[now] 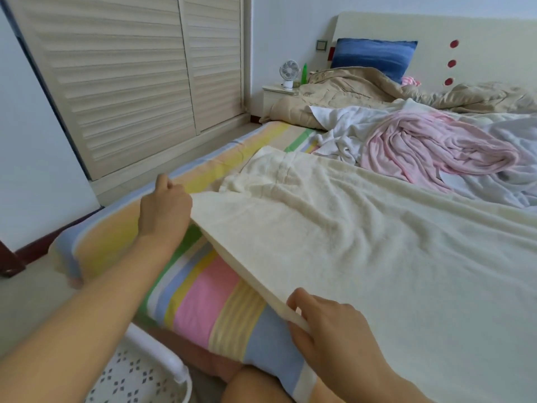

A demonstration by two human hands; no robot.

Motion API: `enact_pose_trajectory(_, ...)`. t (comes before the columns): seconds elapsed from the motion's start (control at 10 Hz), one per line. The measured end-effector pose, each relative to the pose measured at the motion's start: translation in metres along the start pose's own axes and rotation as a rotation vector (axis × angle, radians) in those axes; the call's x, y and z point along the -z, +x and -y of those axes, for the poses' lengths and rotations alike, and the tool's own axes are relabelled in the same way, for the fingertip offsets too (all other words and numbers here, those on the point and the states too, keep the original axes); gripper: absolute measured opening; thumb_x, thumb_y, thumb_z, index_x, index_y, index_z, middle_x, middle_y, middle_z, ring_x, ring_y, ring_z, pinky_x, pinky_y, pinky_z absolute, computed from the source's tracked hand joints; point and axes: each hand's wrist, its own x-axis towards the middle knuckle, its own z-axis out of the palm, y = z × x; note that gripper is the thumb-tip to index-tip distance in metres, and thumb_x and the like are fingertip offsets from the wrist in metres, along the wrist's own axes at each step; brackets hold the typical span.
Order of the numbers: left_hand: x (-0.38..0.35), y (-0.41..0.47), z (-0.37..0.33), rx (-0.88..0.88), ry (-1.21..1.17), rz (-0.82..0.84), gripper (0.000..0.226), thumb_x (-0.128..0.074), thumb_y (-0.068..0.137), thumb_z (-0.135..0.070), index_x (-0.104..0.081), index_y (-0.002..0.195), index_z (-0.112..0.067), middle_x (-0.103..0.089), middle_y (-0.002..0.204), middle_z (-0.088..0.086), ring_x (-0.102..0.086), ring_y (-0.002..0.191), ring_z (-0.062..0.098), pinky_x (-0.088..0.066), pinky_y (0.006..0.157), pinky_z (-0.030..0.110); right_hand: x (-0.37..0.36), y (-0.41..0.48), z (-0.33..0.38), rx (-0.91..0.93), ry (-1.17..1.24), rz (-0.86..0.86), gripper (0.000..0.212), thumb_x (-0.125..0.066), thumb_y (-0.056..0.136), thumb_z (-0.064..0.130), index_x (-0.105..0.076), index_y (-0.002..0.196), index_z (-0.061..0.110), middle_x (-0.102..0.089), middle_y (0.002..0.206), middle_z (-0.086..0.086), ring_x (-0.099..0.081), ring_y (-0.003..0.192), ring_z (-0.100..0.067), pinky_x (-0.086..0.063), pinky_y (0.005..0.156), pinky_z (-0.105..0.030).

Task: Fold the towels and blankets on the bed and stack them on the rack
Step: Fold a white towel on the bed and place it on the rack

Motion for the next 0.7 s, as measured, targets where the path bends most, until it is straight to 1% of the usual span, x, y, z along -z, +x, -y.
enact_pose_trajectory(0.1, -0.03, -0.028, 0.012, -0.012, 0.004, 0.117, 0.013, -0.059, 0.083, 0.006, -0.07, 0.082, -0.002, -0.061, 0.096, 0.019, -0.06, 0.086, 0.034, -0.049, 0.062, 0.036, -0.023, -0.005, 0.0, 0.059, -0.105, -0.047, 0.013, -0.043, 0.065, 0.044, -0.044, 0.07, 0.032, -0.045, 0.047, 0.013, -0.027, 0.031, -0.007, 0.005, 0.04, -0.016)
enact_pose_trajectory(0.2, -0.065, -0.048, 0.027, -0.057, 0.02, 0.222, 0.023, -0.081, 0.054, 0.014, -0.065, 0.055, -0.003, -0.061, 0.063, 0.015, -0.065, 0.077, 0.038, -0.051, 0.044, 0.037, -0.035, -0.013, -0.005, 0.093, -0.134, -0.061, 0.017, -0.043, 0.063, 0.048, -0.04, 0.072, 0.034, -0.043, 0.045, 0.015, -0.016, 0.039, -0.006, 0.006, 0.041, -0.015)
enact_pose_trajectory(0.3, -0.079, -0.061, 0.036, -0.123, 0.046, 0.131, 0.023, -0.076, 0.059, 0.017, -0.064, 0.058, -0.003, -0.066, 0.071, 0.014, -0.064, 0.096, 0.038, -0.057, 0.059, 0.046, -0.032, -0.016, -0.006, 0.123, -0.166, -0.06, 0.02, -0.043, 0.062, 0.053, -0.044, 0.073, 0.036, -0.043, 0.044, 0.017, -0.017, 0.041, -0.006, 0.003, 0.038, -0.015)
enact_pose_trajectory(0.4, -0.056, -0.057, 0.037, -0.197, 0.076, -0.013, 0.015, -0.067, 0.066, 0.016, -0.067, 0.067, 0.001, -0.067, 0.081, 0.019, -0.055, 0.121, 0.041, -0.055, 0.086, 0.048, -0.033, -0.016, -0.005, 0.139, -0.134, -0.057, 0.018, -0.045, 0.064, 0.052, -0.045, 0.074, 0.037, -0.042, 0.044, 0.017, -0.021, 0.038, -0.004, 0.001, 0.039, -0.013)
enact_pose_trajectory(0.5, -0.047, -0.052, 0.05, -0.183, 0.15, -0.169, 0.014, -0.061, 0.08, 0.009, -0.069, 0.091, 0.006, -0.065, 0.099, 0.03, -0.04, 0.132, 0.045, -0.024, 0.117, 0.051, -0.041, -0.019, -0.005, 0.112, -0.059, -0.055, 0.018, -0.048, 0.066, 0.049, -0.044, 0.077, 0.036, -0.042, 0.046, 0.015, -0.035, 0.034, -0.004, -0.002, 0.042, -0.01)
enact_pose_trajectory(0.6, -0.057, -0.071, 0.059, -0.075, 0.266, 0.027, 0.033, -0.039, 0.094, -0.005, -0.062, 0.117, -0.006, -0.063, 0.119, 0.016, -0.033, 0.138, 0.037, -0.017, 0.119, 0.044, -0.046, -0.021, -0.003, 0.098, 0.003, -0.096, 0.015, -0.049, 0.068, 0.045, -0.045, 0.078, 0.036, -0.044, 0.049, 0.015, -0.039, 0.036, -0.003, -0.004, 0.043, -0.008)
enact_pose_trajectory(0.7, -0.067, -0.093, 0.05, 0.061, 0.344, 0.308, 0.05, -0.024, 0.1, -0.018, -0.028, 0.149, -0.009, -0.034, 0.152, 0.014, -0.02, 0.144, 0.035, -0.013, 0.12, 0.045, -0.045, -0.028, 0.003, 0.084, 0.068, -0.1, 0.018, -0.051, 0.068, 0.048, -0.046, 0.081, 0.037, -0.046, 0.056, 0.018, -0.043, 0.043, -0.001, -0.019, 0.039, -0.01)
